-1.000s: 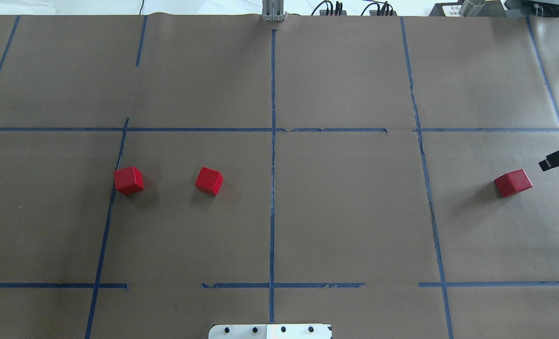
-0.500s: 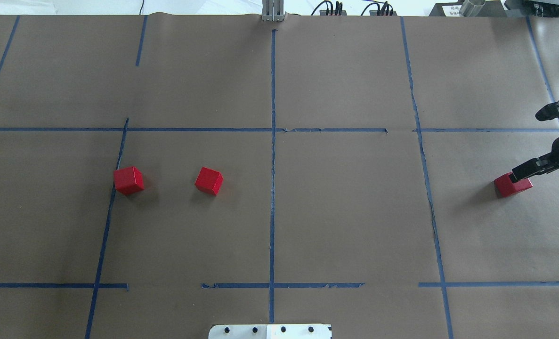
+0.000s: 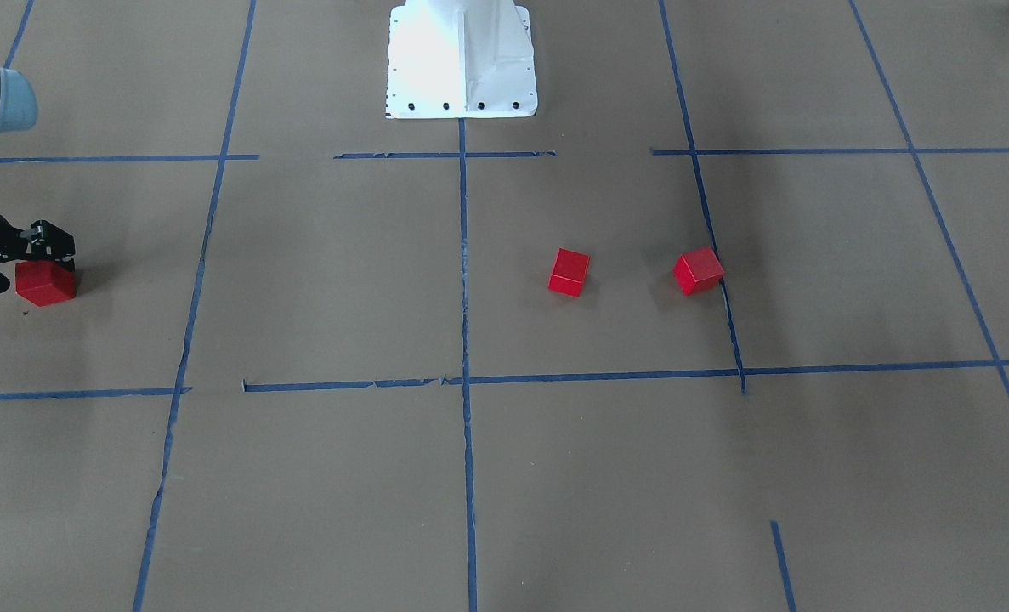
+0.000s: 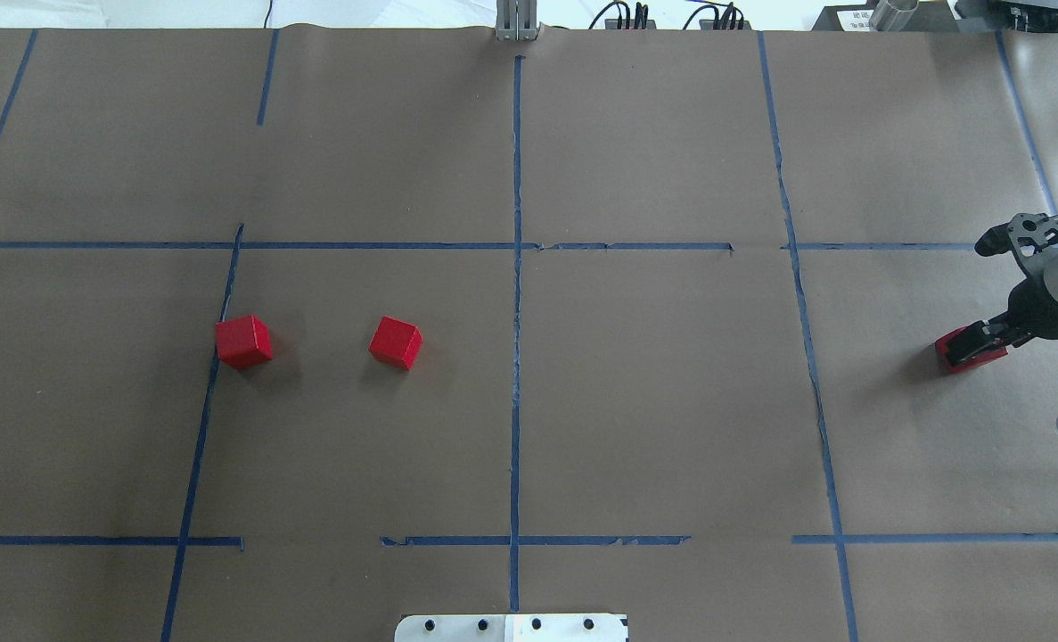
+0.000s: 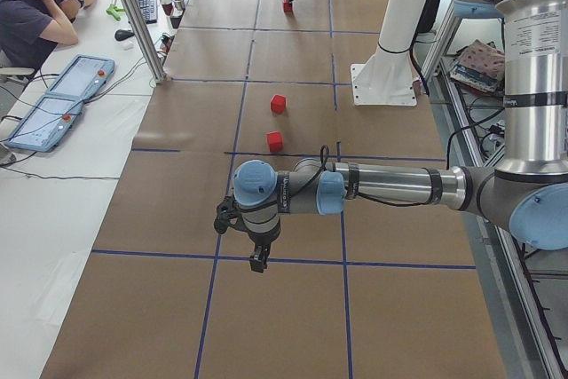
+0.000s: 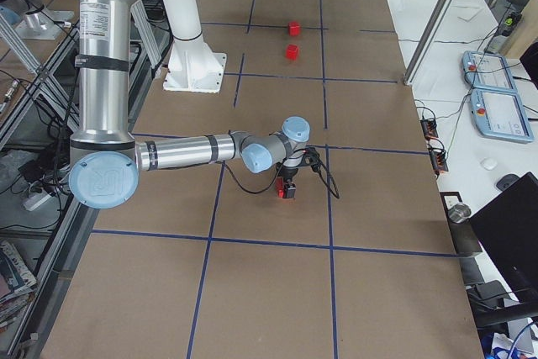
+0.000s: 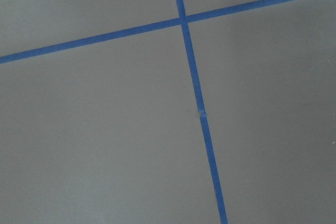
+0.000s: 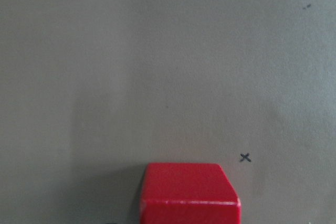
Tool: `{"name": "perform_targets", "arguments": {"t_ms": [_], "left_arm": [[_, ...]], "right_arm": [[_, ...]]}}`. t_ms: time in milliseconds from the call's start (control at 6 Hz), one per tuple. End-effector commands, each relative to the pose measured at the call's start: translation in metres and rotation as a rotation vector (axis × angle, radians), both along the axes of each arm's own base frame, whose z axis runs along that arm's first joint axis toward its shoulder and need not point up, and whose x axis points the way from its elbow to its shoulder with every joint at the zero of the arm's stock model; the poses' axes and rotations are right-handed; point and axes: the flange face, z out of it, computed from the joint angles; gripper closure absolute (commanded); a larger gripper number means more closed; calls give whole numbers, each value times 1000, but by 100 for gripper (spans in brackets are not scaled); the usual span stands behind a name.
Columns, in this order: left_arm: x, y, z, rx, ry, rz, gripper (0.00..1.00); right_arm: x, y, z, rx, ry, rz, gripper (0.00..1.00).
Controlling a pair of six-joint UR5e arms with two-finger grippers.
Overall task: Form red blocks into L shape at center
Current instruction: 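Reach the right gripper down to the lone red cube and grasp it, then carry the red cube with the right gripper toward the table center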
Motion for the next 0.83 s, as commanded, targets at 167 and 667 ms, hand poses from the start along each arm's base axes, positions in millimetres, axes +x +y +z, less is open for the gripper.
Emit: {"name": "perform_targets", "arguments": {"t_ms": [167, 667], "left_arm": [[0, 0, 0, 1, 0, 0, 0], [0, 0, 0, 1, 0, 0, 0]], "right_arm": [[-8, 1, 7, -6, 16, -14, 57], [-37, -31, -95, 11, -79, 65, 84]]}}
